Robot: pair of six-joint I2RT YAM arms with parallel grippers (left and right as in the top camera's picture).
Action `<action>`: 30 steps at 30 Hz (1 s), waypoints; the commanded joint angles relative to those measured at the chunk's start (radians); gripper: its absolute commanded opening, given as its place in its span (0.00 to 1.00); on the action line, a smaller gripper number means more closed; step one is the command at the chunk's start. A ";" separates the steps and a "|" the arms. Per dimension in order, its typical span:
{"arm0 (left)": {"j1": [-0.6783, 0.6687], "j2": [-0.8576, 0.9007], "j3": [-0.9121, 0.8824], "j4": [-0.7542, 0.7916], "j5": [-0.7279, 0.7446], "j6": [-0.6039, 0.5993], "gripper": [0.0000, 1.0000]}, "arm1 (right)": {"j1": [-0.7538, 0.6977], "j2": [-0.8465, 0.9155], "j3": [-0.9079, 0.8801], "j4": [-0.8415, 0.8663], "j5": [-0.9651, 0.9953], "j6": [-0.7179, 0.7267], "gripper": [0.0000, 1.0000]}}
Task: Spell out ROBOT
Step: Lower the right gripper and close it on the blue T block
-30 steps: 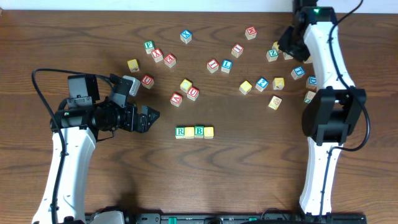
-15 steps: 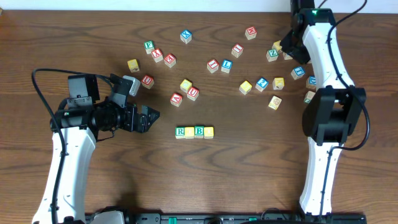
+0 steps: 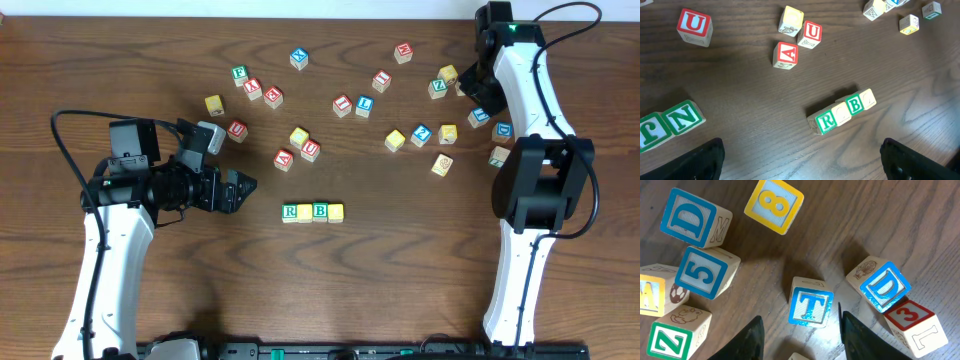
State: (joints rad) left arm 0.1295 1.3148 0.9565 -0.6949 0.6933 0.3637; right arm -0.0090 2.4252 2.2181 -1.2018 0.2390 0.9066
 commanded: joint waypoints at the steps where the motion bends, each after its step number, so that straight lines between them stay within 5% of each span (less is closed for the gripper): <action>1: 0.005 -0.005 0.010 0.000 0.002 0.009 0.98 | -0.003 -0.001 -0.006 0.005 0.017 0.017 0.49; 30: 0.005 -0.005 0.010 0.000 0.002 0.009 0.98 | -0.005 -0.001 -0.096 0.107 0.047 0.021 0.47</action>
State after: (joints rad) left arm 0.1295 1.3148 0.9565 -0.6949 0.6937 0.3641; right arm -0.0090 2.4256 2.1265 -1.1011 0.2623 0.9108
